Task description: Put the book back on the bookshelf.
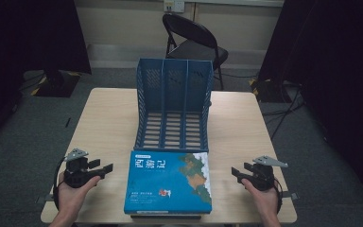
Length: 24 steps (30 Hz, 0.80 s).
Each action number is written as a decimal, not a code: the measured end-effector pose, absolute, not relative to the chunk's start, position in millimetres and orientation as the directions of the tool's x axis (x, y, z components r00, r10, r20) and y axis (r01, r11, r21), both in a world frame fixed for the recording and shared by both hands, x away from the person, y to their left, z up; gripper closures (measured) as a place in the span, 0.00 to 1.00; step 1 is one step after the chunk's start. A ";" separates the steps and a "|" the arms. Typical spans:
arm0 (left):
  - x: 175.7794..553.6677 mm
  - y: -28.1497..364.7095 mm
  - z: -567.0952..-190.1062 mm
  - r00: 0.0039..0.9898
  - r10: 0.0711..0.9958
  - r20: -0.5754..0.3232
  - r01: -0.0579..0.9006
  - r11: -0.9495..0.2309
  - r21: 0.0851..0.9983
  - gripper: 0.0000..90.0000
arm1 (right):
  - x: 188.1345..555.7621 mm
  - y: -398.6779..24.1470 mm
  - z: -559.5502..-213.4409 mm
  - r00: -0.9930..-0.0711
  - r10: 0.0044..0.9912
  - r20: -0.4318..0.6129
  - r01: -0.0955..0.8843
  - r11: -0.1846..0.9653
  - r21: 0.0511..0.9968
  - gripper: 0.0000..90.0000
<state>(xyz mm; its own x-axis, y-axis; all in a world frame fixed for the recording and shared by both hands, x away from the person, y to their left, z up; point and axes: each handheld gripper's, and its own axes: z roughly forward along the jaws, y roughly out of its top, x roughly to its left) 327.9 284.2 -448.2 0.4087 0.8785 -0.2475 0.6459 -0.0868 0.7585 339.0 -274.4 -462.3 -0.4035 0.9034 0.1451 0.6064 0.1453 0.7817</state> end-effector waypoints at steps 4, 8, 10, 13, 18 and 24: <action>319.2 279.2 -438.6 0.454 0.852 -0.261 0.611 -0.084 0.787 0.47 | 331.9 -264.3 -448.0 -0.468 0.871 0.147 0.553 0.159 0.818 0.50; 311.4 267.5 -427.0 0.519 0.826 -0.220 0.562 -0.136 0.816 0.48 | 326.3 -251.4 -434.9 -0.525 0.840 0.141 0.506 0.175 0.845 0.52; 309.6 262.6 -423.2 0.530 0.818 -0.223 0.553 -0.134 0.822 0.46 | 326.1 -246.3 -426.1 -0.545 0.829 0.130 0.485 0.185 0.855 0.52; 309.7 256.5 -417.6 0.530 0.806 -0.264 0.573 -0.112 0.812 0.42 | 327.7 -239.7 -410.8 -0.581 0.804 0.125 0.452 0.191 0.871 0.53; 312.1 241.4 -397.1 0.564 0.812 -0.151 0.504 -0.193 0.842 0.37 | 336.6 -218.3 -395.1 -0.652 0.751 0.106 0.415 0.236 0.879 0.53; 316.3 213.7 -387.5 0.634 0.750 -0.191 0.502 -0.211 0.839 0.47 | 346.1 -189.6 -390.3 -0.712 0.697 0.080 0.393 0.302 0.869 0.68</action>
<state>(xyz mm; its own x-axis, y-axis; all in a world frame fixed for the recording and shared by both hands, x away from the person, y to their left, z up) 316.3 213.7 -387.5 0.6336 0.7499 -0.1905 0.5020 -0.2111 0.8387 346.1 -189.6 -390.3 -0.7121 0.6975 0.0801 0.3930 0.3016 0.8687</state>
